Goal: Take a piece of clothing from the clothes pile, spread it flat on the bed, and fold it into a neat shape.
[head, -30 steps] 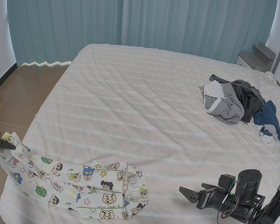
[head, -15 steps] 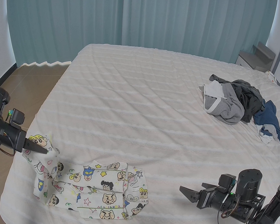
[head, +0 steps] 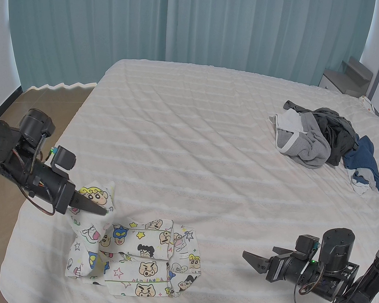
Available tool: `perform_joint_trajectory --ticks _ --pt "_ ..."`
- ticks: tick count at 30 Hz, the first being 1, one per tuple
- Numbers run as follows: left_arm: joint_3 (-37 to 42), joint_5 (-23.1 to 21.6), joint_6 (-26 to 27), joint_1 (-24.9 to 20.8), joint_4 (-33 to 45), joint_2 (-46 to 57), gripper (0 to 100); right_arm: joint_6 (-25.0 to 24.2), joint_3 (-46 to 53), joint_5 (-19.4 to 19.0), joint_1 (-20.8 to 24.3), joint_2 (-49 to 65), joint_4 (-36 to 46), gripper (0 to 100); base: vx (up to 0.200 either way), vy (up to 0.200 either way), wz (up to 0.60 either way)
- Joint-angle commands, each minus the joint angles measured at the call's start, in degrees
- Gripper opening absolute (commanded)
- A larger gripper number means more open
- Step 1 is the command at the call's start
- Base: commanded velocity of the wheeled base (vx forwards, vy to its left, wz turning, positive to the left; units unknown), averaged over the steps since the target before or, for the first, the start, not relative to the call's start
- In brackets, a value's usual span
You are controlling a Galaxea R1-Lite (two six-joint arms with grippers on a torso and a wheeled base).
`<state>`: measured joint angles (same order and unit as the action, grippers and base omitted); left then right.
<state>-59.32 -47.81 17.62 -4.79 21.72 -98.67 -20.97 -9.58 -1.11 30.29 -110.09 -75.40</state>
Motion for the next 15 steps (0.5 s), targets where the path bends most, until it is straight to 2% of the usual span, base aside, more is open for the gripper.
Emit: perform_joint_trajectory --ticks 1,8,15 --pt "-1.50 0.00 -0.13 -4.00 -2.65 -5.48 0 0.05 -0.09 -0.03 0.03 -0.21 -0.01 100 0.000 0.000 0.00" --pt "-3.35 0.00 -1.36 -8.92 -5.11 -9.96 0 0.05 -0.09 -0.03 0.03 -0.47 -0.01 100 0.000 0.000 0.00" --pt "-4.66 0.00 -1.44 -10.85 -8.89 -14.01 0 0.05 -0.35 -0.03 0.20 -0.65 -0.01 100 0.000 0.000 0.00"
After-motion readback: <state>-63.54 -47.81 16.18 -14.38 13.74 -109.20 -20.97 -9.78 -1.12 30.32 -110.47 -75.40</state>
